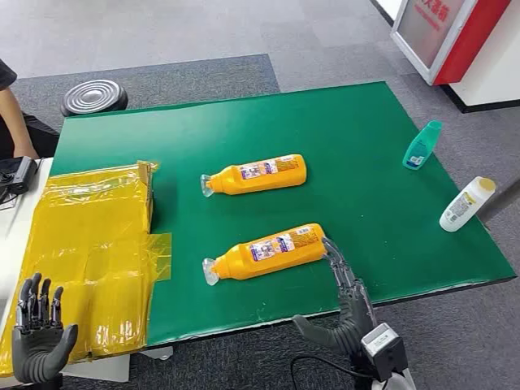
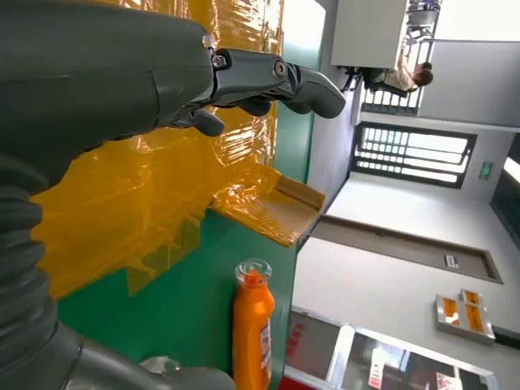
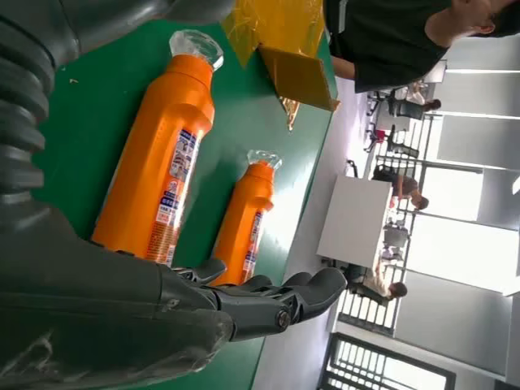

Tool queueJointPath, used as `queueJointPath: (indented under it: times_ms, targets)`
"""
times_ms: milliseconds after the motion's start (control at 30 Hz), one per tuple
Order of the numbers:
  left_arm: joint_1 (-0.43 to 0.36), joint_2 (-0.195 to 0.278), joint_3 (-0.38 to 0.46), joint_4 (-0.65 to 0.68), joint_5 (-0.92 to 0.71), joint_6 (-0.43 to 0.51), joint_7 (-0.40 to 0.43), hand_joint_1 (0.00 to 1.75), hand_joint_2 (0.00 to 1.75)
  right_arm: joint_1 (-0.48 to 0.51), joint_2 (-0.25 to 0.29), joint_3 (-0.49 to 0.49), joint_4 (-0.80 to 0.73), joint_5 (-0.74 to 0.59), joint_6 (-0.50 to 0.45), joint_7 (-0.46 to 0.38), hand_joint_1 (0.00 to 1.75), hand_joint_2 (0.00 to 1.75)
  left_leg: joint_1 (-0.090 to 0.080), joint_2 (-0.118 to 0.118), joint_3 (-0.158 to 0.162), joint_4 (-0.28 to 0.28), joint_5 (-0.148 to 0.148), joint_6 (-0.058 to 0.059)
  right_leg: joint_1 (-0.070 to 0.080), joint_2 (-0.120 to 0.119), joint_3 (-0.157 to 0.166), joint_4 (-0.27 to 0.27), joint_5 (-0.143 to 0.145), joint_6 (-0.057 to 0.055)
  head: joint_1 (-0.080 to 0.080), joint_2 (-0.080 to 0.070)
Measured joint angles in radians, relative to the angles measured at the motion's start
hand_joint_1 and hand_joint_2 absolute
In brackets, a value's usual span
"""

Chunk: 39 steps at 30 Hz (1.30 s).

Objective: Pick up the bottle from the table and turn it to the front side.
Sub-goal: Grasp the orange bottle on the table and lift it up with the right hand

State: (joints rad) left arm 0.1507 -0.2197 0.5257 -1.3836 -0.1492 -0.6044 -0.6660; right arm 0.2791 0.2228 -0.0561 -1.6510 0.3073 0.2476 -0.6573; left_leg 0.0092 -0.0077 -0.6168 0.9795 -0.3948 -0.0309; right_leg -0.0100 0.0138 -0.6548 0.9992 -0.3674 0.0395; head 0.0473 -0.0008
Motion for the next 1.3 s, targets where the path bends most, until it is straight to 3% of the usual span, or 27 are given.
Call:
queueJointPath:
  times_ms: [133,233,367,467,633,800,900,1100,1300]
  targets:
    - [0.007,0.012,0.007,0.000,0.026,-0.022,0.000,0.00,1.75,-0.011,-0.002,0.030,0.005,0.040,-0.027,0.012,0.00,1.75,0.000,0.000,0.000,0.000,0.000,0.000,0.000,0.000,0.000,0.000,0.000,0.000,0.000,0.000]
    - [0.019,0.031,0.028,0.000,0.032,-0.060,0.000,0.00,1.75,-0.033,-0.022,0.094,0.011,0.128,-0.108,0.050,0.00,1.75,0.000,0.000,0.000,0.000,0.000,0.000,0.000,0.000,0.000,0.000,0.000,0.000,0.000,0.000]
    - [0.021,0.058,0.046,0.002,0.021,-0.074,0.000,0.00,1.75,-0.089,-0.087,0.187,0.022,0.254,-0.207,0.140,0.00,1.75,0.000,0.000,0.000,0.000,0.001,0.000,0.000,0.000,0.000,0.000,0.000,0.000,0.000,0.000]
    - [0.014,0.081,0.042,0.012,0.013,-0.046,0.000,0.00,1.75,-0.152,-0.161,0.251,0.047,0.359,-0.228,0.228,0.00,1.75,0.000,0.000,0.000,0.000,0.001,0.001,0.000,0.000,0.000,0.000,0.002,0.001,0.000,0.000]
    - [0.001,0.120,0.017,0.037,0.032,-0.009,0.000,0.00,1.75,-0.298,-0.277,0.334,0.135,0.442,-0.203,0.326,0.00,1.75,-0.001,0.000,0.000,0.000,0.004,0.002,-0.001,0.000,0.000,0.000,0.004,0.002,0.000,0.000]
    - [-0.007,0.143,-0.005,0.056,0.052,-0.002,0.000,0.00,1.75,-0.436,-0.338,0.394,0.228,0.462,-0.163,0.379,0.00,1.75,-0.001,0.000,-0.001,0.000,0.006,0.001,-0.001,0.000,-0.001,0.000,0.006,0.001,0.000,0.000]
    - [-0.018,0.156,-0.022,0.070,0.067,0.008,0.000,0.00,1.75,-0.576,-0.370,0.450,0.330,0.490,-0.105,0.437,0.00,1.75,-0.001,0.001,-0.001,0.000,0.007,0.001,-0.001,0.000,-0.001,0.000,0.008,0.001,0.000,0.000]
    - [-0.034,0.176,-0.050,0.095,0.081,0.020,0.000,0.00,1.75,-0.833,-0.395,0.551,0.538,0.524,-0.018,0.487,0.00,1.75,-0.001,0.001,-0.003,0.000,0.011,0.001,-0.001,0.000,-0.002,0.000,0.011,0.002,0.000,0.000]
    - [-0.045,0.190,-0.067,0.116,0.096,0.021,0.000,0.00,1.75,-1.028,-0.398,0.678,0.717,0.552,0.137,0.506,0.00,1.75,-0.001,0.001,-0.004,0.000,0.012,0.001,-0.001,0.000,-0.004,0.000,0.012,0.002,0.000,0.000]
